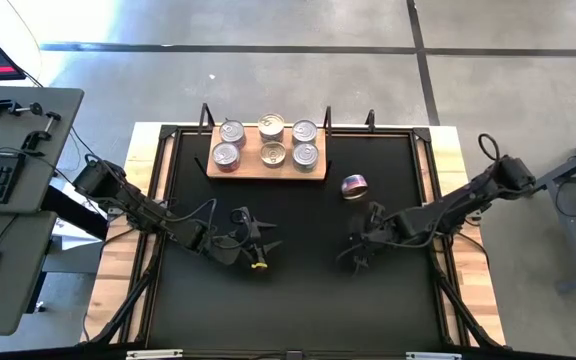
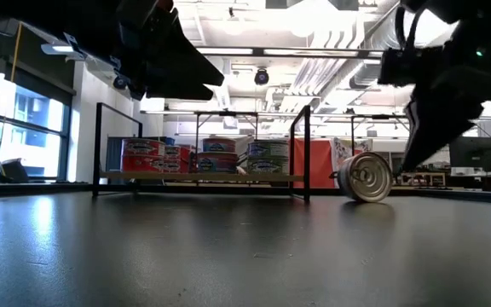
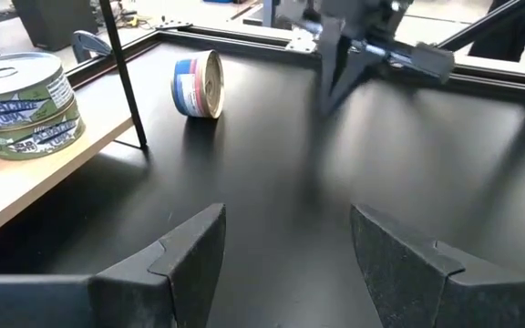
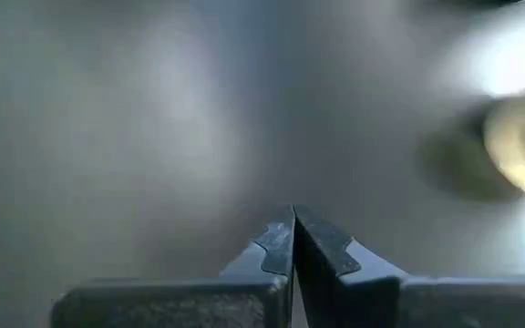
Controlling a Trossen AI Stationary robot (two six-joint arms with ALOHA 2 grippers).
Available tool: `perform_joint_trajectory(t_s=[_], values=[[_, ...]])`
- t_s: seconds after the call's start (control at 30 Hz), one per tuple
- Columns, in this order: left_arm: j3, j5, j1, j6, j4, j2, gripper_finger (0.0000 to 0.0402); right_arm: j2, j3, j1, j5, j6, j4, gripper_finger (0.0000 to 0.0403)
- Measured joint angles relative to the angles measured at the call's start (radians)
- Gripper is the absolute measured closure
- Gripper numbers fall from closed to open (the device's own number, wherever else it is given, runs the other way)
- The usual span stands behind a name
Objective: Stack canned seafood by type on shelf
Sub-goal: Stack the blue and pink tuna can on top of the blue and pink tuna can on the shelf
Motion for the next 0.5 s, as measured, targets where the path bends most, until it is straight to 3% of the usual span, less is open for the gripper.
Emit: perform_joint_trajectory(t_s=[0.13, 0.27, 0.5], values=[[0.0, 0.0, 0.0, 0.0, 0.0, 0.0, 0.0174, -0.001, 0.066, -0.008, 0.152, 0.073, -0.21, 0.0393], [0.0, 0.0, 0.0, 0.005, 0.0, 0.0, 0.0174, -0.001, 0.16, -0.074, 0.185, 0.051, -0.423, 0.0353], [0.0, 0.0, 0.0, 0.004, -0.001, 0.0, 0.0174, -0.001, 0.223, -0.315, 0.162, -0.306, -0.477, 0.0235]])
